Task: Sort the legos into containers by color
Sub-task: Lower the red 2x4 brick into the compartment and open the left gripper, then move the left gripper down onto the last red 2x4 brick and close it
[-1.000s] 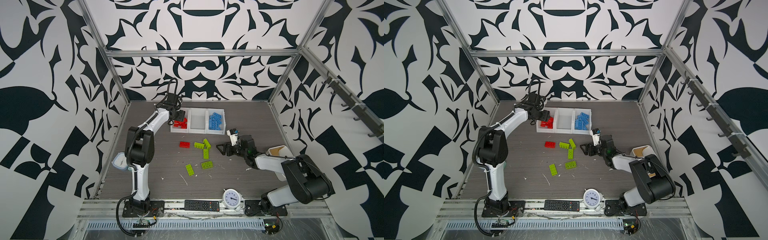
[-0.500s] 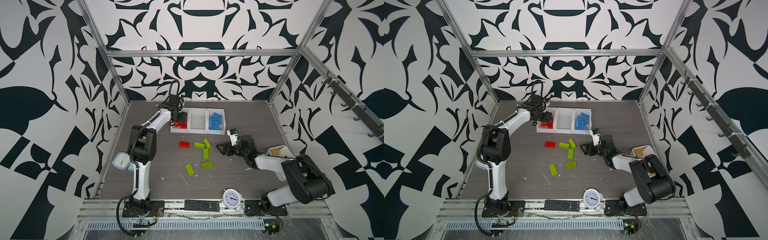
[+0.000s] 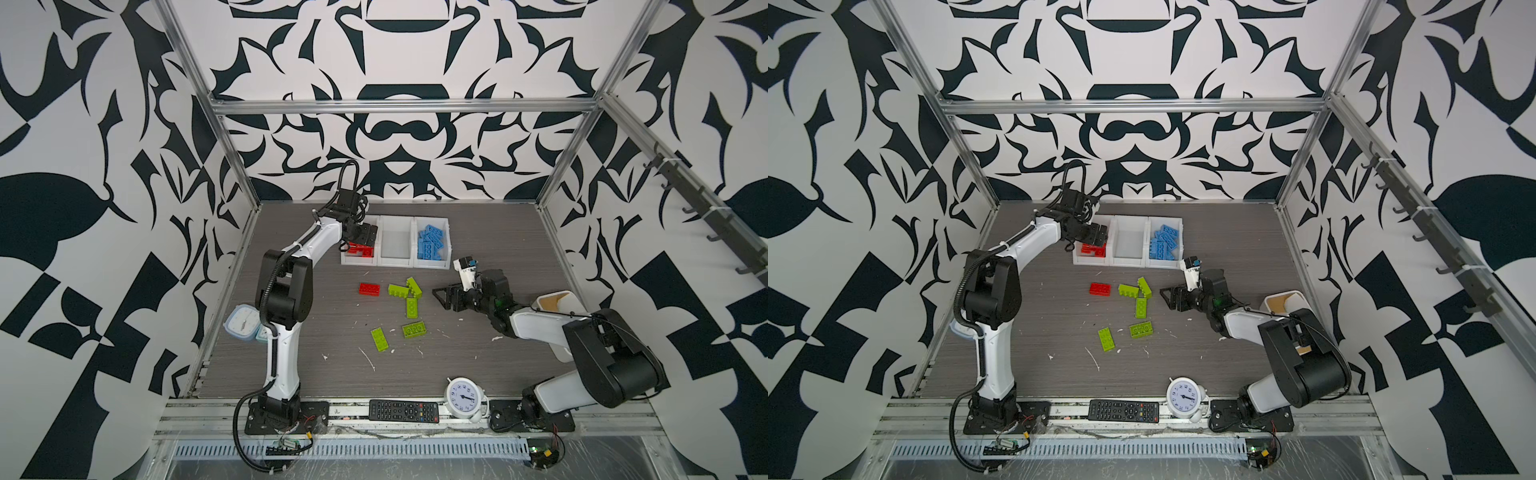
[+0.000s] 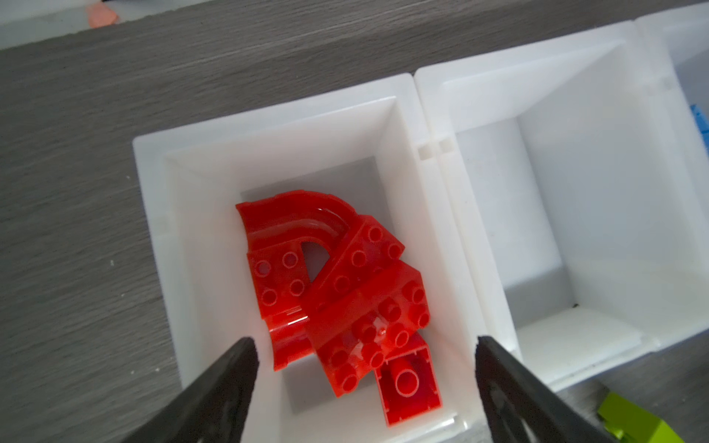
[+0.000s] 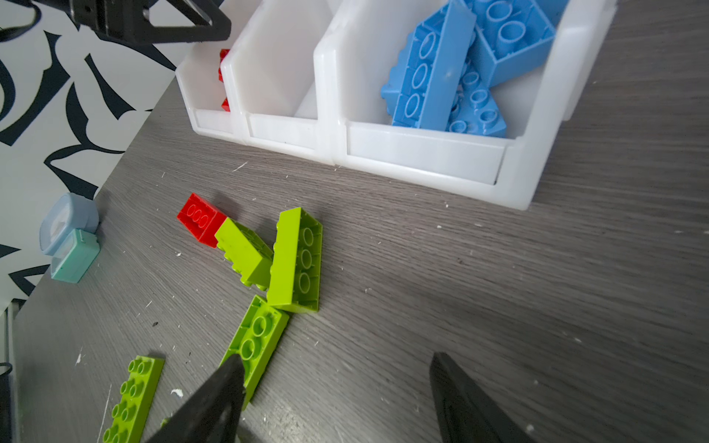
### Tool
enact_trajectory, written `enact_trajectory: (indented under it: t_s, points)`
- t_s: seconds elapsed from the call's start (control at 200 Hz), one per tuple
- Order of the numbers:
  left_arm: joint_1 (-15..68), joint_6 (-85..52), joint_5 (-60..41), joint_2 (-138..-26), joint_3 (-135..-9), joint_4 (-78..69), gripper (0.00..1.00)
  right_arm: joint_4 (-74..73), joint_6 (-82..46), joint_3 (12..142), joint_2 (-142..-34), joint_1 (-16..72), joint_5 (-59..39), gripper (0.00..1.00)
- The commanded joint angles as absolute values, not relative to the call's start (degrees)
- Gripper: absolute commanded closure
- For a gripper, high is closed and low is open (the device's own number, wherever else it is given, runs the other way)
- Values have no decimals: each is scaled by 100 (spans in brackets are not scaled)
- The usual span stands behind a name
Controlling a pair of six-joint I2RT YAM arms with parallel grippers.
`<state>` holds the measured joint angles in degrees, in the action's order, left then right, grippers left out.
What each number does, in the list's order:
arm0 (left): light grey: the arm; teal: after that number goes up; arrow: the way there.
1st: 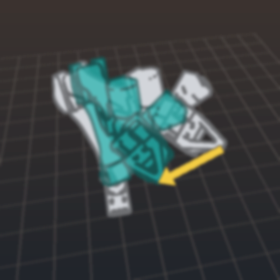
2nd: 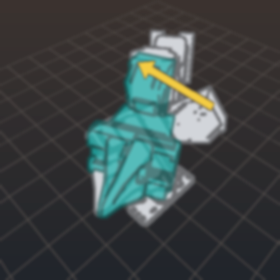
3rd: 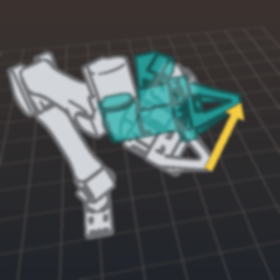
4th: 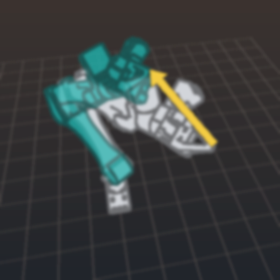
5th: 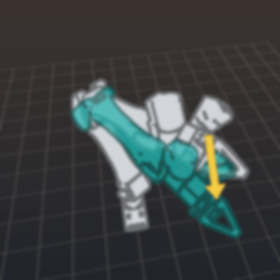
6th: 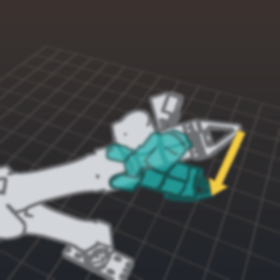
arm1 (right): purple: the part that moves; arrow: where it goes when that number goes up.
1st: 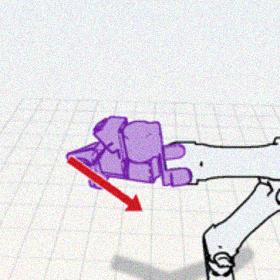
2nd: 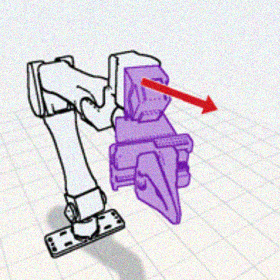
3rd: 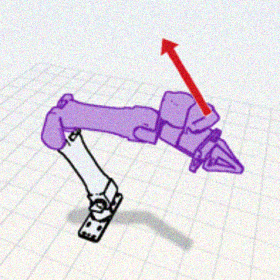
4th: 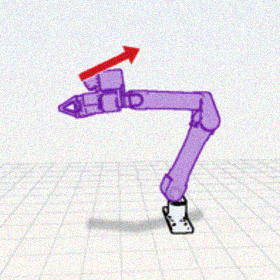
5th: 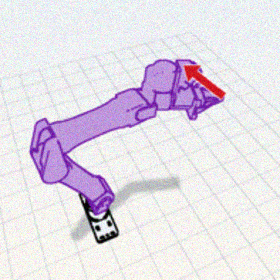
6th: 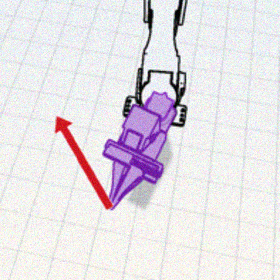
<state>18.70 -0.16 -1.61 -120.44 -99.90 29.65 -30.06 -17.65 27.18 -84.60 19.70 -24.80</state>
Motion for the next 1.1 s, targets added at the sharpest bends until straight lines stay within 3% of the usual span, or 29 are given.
enact_trajectory:
  t_s: [0.0, 0.24, 0.525, 1.095]
  points:
    - [1845, -127, -259, -11697, -9984, 3114, 6, -3049, -1695, 2883, -8420, 2013, -2485, 22]
    - [1969, -577, -137, -10591, -8983, 3104, 4, -3038, -1703, 2874, -8378, 2013, -2482, 22]
    - [2876, -1031, 431, -9268, -7393, 2842, 3, -3036, -1728, 2910, -8415, 2038, -2533, 22]
    - [3458, -1597, 1165, -9723, -6579, 2699, 3, -3005, -1707, 2909, -8377, 2042, -2515, 21]
